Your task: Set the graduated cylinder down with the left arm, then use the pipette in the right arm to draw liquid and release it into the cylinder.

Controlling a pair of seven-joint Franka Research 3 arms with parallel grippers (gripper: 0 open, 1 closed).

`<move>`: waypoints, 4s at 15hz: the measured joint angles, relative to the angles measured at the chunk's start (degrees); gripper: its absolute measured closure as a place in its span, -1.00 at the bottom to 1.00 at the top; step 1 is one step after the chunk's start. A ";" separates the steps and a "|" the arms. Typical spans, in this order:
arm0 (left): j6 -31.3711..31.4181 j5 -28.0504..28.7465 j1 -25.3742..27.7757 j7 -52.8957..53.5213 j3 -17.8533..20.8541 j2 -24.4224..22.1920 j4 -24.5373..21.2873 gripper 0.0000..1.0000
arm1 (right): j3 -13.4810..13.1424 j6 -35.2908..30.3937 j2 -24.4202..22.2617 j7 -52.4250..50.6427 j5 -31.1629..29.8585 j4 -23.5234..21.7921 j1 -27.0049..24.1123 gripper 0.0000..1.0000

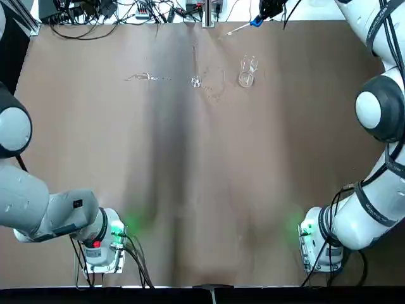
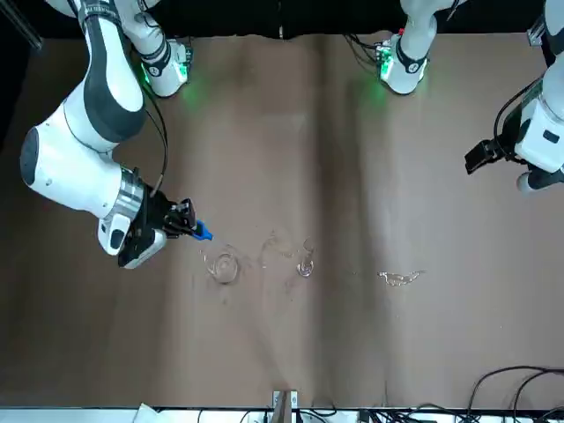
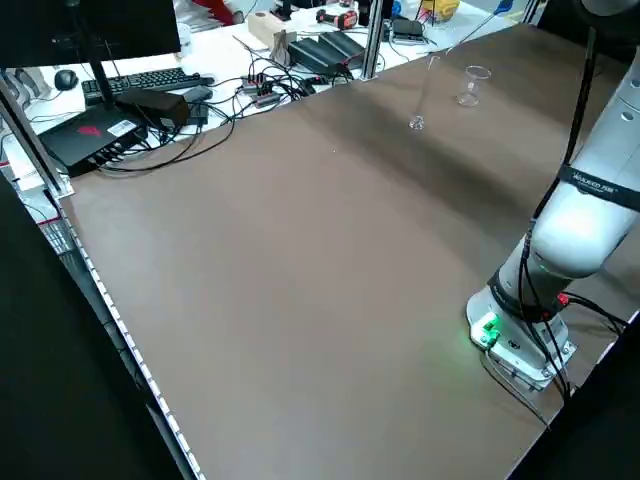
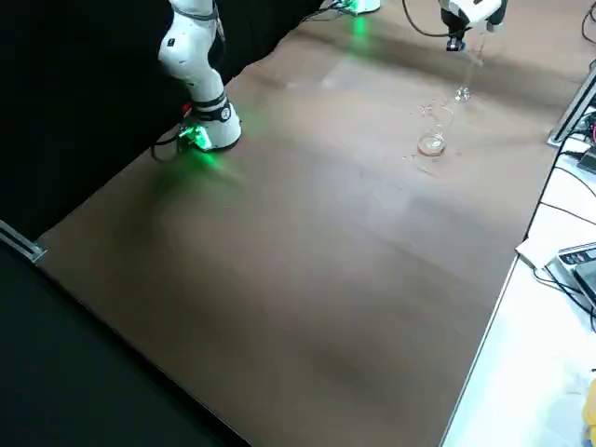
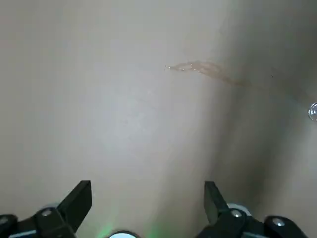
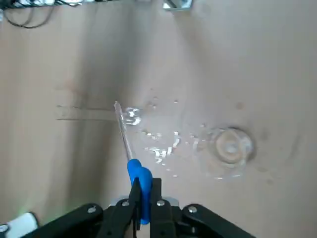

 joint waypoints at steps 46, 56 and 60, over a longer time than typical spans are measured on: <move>0.00 3.84 -2.13 -0.31 0.04 -0.05 0.02 -1.00 | 0.21 -9.35 -0.40 -0.05 -21.08 1.22 -2.40 -1.00; -0.01 3.84 -2.25 -0.30 -0.06 -0.13 0.23 -1.00 | -3.47 -26.36 -12.54 1.16 -26.17 1.43 -5.74 -1.00; 0.00 3.84 -2.25 -0.30 -0.93 -0.14 0.24 -1.00 | -3.38 -26.19 -12.60 1.89 -27.68 0.97 -7.30 -1.00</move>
